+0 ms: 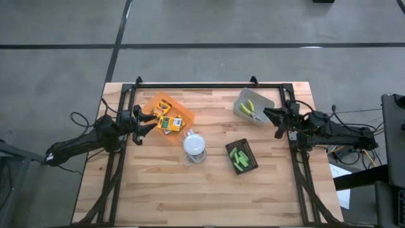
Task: Pick & Place School Supplies
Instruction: Return to Home Position
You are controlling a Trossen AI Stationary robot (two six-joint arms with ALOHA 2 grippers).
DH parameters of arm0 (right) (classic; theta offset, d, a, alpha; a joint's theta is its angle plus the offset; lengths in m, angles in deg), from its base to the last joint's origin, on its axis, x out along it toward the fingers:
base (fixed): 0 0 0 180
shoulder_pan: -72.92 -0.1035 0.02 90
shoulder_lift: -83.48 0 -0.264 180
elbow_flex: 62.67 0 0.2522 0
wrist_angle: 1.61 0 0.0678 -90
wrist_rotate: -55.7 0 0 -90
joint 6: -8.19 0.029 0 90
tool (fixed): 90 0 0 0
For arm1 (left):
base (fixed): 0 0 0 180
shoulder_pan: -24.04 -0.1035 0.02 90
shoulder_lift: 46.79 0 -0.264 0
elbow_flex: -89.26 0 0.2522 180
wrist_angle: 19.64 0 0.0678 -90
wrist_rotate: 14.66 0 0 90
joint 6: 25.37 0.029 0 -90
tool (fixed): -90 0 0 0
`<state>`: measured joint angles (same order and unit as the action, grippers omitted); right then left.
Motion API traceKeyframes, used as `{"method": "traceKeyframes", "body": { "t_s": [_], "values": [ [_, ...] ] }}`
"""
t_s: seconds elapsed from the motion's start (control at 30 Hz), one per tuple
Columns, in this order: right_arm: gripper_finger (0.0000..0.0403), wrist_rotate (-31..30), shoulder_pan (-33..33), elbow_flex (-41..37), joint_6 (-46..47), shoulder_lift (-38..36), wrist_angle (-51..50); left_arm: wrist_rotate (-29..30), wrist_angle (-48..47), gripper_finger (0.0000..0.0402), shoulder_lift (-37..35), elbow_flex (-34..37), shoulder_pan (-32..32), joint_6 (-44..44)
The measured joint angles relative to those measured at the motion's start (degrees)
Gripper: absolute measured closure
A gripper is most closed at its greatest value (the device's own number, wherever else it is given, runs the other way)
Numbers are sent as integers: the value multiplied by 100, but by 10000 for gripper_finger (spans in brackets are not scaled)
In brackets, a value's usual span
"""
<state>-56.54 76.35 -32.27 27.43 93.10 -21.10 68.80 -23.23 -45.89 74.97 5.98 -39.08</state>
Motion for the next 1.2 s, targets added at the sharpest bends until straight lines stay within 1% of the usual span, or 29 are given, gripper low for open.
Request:
{"method": "traceKeyframes", "body": {
  "t_s": [0.23,0.37,0.47,0.6,0.73,0.8,0.93,1.1,1.2],
  "values": [
    [335,-73,-334,-323,106,-724,-453,0,0,213,-1,0,-1,0],
    [335,-74,-403,-405,113,-961,-680,0,0,213,-1,0,-1,2],
    [335,-41,-439,-425,109,-957,-790,-1,0,214,-2,0,0,0],
    [335,435,-544,-349,-118,-959,-762,-1,0,213,-1,0,0,0],
    [335,453,-630,-330,-161,-957,-784,-1,0,213,-2,0,0,0],
    [335,583,-663,-378,-9,-959,-786,-1,0,213,0,0,0,0],
    [335,1271,-701,-566,30,-959,-725,-1,0,213,-2,0,-2,0],
    [335,1394,-761,-670,206,-959,-523,-1,0,213,-1,0,0,0],
    [335,1556,-887,-670,62,-959,-523,-1,-2,214,-1,0,-1,0]
  ]
}}
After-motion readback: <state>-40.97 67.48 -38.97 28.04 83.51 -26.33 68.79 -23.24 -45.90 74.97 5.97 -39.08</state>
